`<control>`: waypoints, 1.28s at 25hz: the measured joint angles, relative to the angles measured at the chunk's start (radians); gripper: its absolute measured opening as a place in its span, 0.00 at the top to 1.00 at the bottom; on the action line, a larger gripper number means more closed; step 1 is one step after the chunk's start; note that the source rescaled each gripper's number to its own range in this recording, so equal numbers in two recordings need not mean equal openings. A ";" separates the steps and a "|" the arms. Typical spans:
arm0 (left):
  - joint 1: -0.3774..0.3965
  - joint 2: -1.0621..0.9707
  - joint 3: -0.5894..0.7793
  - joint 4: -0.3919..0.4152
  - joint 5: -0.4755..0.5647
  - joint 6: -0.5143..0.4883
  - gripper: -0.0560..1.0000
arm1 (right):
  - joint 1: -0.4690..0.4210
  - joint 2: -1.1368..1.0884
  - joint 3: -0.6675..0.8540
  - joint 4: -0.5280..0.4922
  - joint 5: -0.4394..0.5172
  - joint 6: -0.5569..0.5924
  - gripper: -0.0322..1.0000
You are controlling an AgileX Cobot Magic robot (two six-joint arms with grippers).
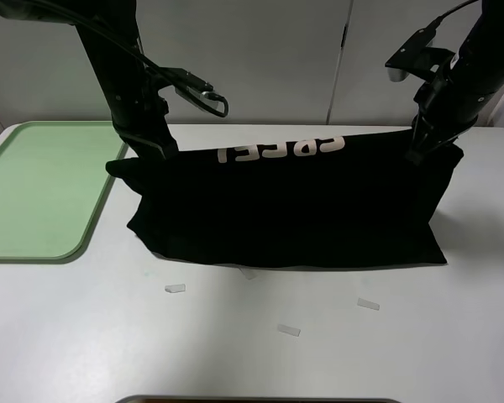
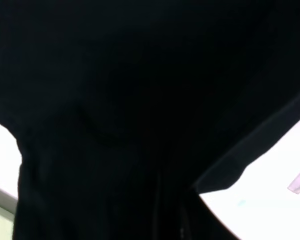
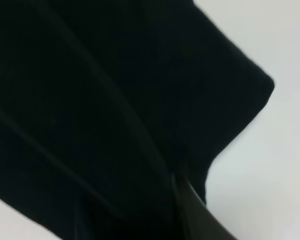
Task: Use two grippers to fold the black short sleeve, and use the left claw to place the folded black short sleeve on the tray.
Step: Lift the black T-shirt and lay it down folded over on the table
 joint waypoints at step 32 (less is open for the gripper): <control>0.009 0.000 0.000 -0.057 0.052 -0.006 0.01 | -0.003 -0.092 0.213 -0.140 -0.146 0.155 0.00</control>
